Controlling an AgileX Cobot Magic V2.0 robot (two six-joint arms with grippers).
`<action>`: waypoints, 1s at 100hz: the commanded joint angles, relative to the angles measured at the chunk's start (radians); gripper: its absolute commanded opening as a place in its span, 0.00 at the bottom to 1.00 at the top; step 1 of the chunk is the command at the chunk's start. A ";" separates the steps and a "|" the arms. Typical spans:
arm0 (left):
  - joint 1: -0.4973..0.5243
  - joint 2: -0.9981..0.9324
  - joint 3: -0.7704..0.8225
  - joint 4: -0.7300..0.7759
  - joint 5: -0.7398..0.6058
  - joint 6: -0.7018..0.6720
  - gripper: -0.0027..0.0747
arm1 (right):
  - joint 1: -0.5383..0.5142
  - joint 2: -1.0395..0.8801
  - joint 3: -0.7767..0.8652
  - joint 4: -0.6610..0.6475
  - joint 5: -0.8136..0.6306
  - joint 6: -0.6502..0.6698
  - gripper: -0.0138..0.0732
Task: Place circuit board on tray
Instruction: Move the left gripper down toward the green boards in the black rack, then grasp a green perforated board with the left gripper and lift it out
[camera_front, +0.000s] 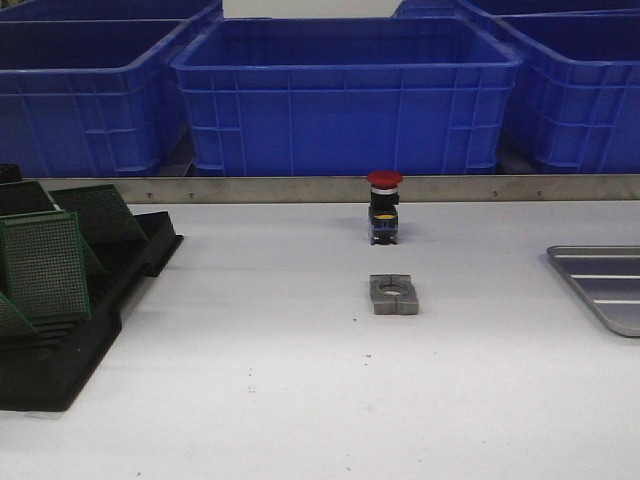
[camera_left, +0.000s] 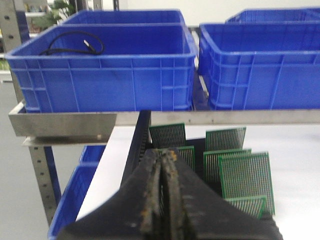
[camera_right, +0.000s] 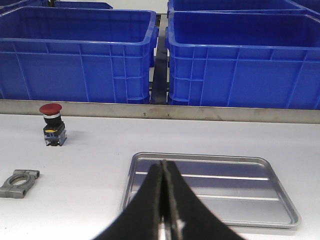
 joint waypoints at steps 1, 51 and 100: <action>-0.008 0.000 -0.105 0.025 0.017 -0.009 0.01 | -0.003 -0.017 0.001 -0.012 -0.086 -0.009 0.09; -0.008 0.461 -0.498 -0.026 0.452 0.039 0.03 | -0.003 -0.017 0.001 -0.012 -0.086 -0.009 0.09; -0.008 0.885 -0.581 -0.668 0.528 1.551 0.39 | -0.003 -0.017 0.001 -0.012 -0.086 -0.009 0.09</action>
